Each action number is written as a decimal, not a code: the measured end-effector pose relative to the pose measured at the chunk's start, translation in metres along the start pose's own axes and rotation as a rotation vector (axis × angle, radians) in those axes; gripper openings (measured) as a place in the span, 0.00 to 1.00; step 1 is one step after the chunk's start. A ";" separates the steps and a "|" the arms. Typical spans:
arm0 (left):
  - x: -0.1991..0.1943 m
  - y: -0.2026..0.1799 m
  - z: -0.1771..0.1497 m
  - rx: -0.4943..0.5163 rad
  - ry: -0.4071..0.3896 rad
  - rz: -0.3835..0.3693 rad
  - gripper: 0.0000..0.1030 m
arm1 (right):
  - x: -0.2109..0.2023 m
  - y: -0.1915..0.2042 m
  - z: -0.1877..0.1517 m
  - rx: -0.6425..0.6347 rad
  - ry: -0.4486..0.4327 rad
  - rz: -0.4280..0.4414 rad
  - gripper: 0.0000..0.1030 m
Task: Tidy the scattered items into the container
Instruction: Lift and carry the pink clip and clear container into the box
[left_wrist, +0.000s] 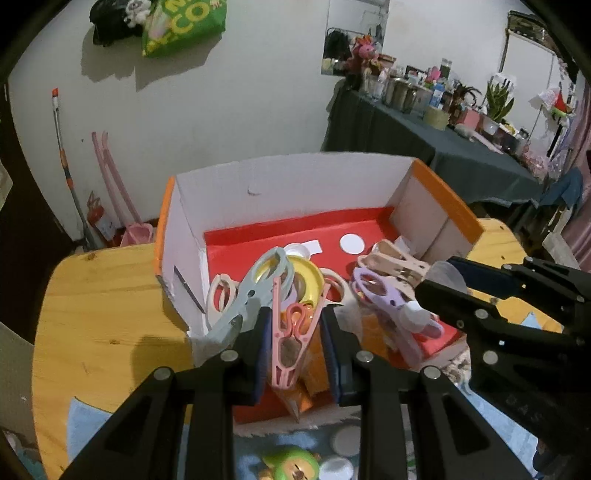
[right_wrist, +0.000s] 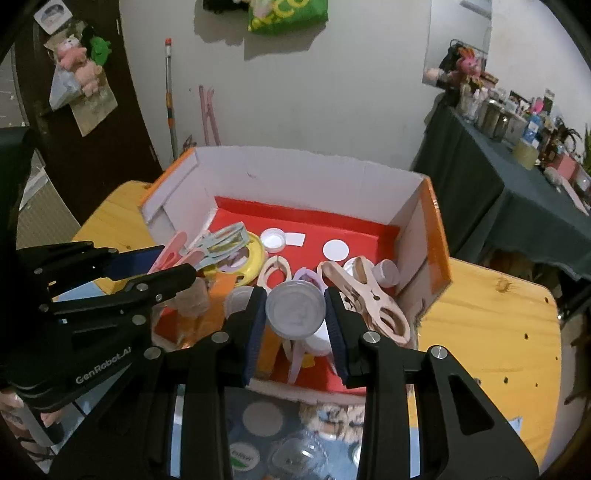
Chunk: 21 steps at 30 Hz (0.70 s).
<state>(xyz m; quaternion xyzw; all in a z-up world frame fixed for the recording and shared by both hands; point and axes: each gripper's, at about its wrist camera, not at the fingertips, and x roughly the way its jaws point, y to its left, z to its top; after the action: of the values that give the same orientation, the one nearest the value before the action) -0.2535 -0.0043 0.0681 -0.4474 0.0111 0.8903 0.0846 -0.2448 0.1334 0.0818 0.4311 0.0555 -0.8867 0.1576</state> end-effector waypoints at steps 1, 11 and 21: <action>0.003 0.000 0.000 -0.001 0.006 -0.001 0.27 | 0.005 -0.001 0.001 0.003 0.011 0.003 0.29; 0.025 -0.001 0.002 0.004 0.053 0.006 0.27 | 0.040 -0.009 0.001 0.013 0.086 0.017 0.29; 0.036 0.001 0.000 0.001 0.076 0.013 0.27 | 0.050 -0.014 0.000 0.018 0.114 0.023 0.29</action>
<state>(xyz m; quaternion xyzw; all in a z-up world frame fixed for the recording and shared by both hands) -0.2746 -0.0007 0.0397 -0.4809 0.0177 0.8731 0.0784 -0.2784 0.1354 0.0425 0.4828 0.0514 -0.8593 0.1606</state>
